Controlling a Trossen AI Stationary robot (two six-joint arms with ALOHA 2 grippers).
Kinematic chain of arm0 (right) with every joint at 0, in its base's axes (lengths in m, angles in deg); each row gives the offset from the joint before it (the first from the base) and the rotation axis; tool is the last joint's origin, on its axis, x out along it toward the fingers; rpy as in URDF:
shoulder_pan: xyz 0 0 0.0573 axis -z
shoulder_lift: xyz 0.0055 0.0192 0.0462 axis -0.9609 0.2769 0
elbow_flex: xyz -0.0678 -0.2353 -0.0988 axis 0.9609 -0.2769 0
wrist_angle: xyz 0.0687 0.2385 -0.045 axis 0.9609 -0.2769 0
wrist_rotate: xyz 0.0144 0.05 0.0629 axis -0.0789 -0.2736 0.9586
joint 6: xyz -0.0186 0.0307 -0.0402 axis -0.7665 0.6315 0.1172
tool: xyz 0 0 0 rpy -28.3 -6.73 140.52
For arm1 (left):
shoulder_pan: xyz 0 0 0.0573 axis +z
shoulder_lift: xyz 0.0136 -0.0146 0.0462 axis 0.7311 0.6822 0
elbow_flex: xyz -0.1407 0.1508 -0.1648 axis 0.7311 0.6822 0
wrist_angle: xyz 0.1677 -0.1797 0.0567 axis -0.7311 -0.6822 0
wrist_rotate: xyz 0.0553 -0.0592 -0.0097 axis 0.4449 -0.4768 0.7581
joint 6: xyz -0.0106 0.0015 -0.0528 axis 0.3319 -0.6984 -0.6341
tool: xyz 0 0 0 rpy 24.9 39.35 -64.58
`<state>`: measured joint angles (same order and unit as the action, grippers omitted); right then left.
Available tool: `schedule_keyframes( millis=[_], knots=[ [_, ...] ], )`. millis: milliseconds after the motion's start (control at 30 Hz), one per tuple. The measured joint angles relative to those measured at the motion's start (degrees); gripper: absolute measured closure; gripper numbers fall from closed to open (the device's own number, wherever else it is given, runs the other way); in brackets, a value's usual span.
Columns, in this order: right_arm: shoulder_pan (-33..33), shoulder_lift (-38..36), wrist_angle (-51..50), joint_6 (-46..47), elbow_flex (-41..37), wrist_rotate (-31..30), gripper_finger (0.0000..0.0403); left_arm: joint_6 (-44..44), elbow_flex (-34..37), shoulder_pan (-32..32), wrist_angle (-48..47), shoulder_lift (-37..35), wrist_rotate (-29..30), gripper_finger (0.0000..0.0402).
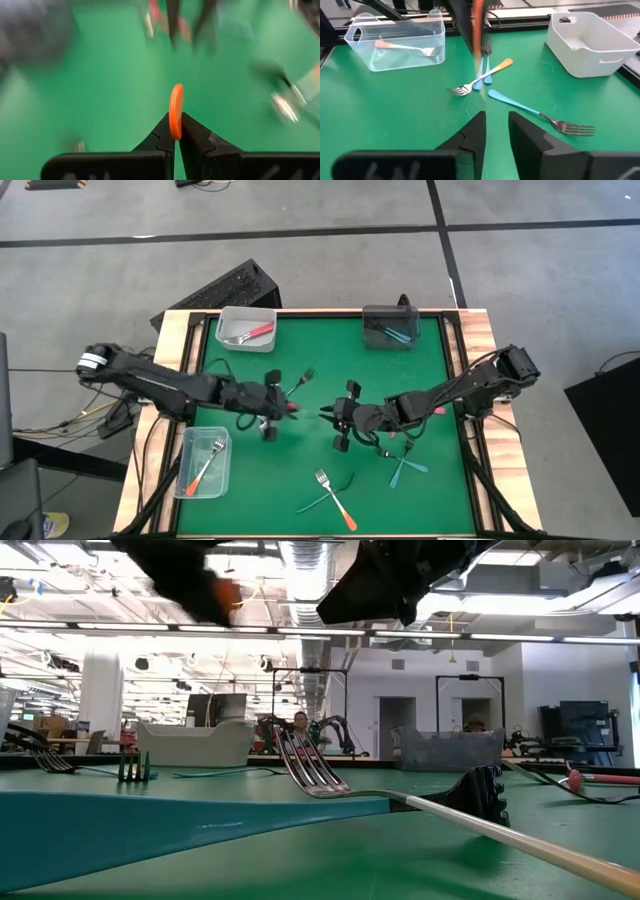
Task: Sort silverware by color (type)
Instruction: Put the orange fork into the transparent bin
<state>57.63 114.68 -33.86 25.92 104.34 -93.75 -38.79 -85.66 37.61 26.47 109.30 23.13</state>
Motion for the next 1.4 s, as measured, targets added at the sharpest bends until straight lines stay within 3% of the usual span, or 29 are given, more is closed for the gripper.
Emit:
schedule_keyframes(
  millis=[100,167,333,500,733,900,1000,1267,1333,1400],
  knots=[
    [0.77,0.09,-0.38,0.85,0.00,0.07,0.0283,-8.72,-11.50,0.33,-31.12,-1.93,-4.21,0.0401],
    [1.48,0.57,-0.35,0.91,0.00,0.04,0.0275,-13.52,-17.92,0.33,-45.42,-2.25,-6.73,0.0401],
    [2.70,1.33,-0.71,2.66,-0.02,0.38,0.0267,-21.92,-28.10,0.31,-62.60,-2.27,-15.75,0.0401],
    [2.99,1.33,-2.05,3.73,-0.02,1.76,0.0269,-24.24,-28.67,-1.10,-69.68,-2.23,-22.58,0.0401],
    [2.95,1.33,-3.27,3.87,-0.02,2.51,0.0270,-29.64,-17.91,-6.79,-71.67,-2.19,-35.75,0.0401],
    [3.39,1.33,-3.05,3.87,-0.02,2.51,0.0270,-31.53,-13.54,-8.01,-72.47,-2.20,-35.94,0.0401],
    [3.37,1.33,-3.08,3.85,-0.02,2.51,0.0270,-29.67,-13.36,-8.13,-74.97,-2.20,-32.71,0.0401],
    [3.37,1.33,-3.45,3.80,-0.02,2.78,0.0270,-22.99,-19.27,-7.96,-75.03,-2.20,-25.00,0.0401],
    [3.35,1.33,-3.73,3.72,-0.02,2.78,0.0270,-23.43,-20.92,-7.96,-76.37,-2.20,-27.11,0.0401],
    [3.34,1.33,-4.10,3.72,-0.02,2.77,0.0270,-25.18,-21.87,-8.49,-76.82,-2.52,-33.33,0.0401]
  ],
)
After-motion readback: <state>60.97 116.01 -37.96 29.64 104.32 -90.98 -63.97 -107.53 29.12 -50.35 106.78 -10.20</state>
